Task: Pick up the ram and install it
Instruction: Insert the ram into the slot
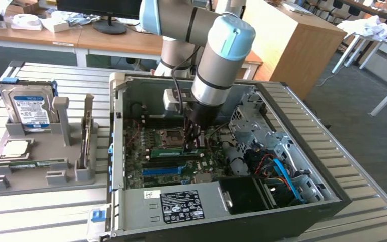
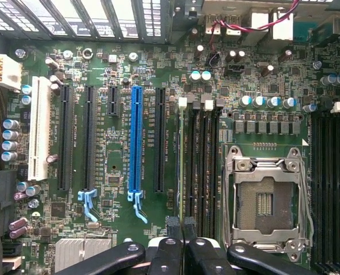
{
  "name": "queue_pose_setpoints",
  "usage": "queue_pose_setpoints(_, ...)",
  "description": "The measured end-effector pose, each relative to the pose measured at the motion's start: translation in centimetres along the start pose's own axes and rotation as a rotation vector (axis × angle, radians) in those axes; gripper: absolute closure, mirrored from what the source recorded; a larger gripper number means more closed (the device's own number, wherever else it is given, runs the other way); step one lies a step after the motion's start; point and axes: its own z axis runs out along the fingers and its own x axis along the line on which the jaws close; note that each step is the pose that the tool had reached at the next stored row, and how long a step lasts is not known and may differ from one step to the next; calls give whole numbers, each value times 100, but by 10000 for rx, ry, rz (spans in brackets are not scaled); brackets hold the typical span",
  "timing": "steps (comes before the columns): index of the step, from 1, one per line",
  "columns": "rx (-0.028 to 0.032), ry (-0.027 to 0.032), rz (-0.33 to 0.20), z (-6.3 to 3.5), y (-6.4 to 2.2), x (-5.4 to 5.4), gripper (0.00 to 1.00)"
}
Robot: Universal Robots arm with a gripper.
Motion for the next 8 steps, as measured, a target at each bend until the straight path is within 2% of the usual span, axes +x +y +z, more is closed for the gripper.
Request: queue_pose_setpoints(8, 1, -1, 2, 3, 0, -1, 88)
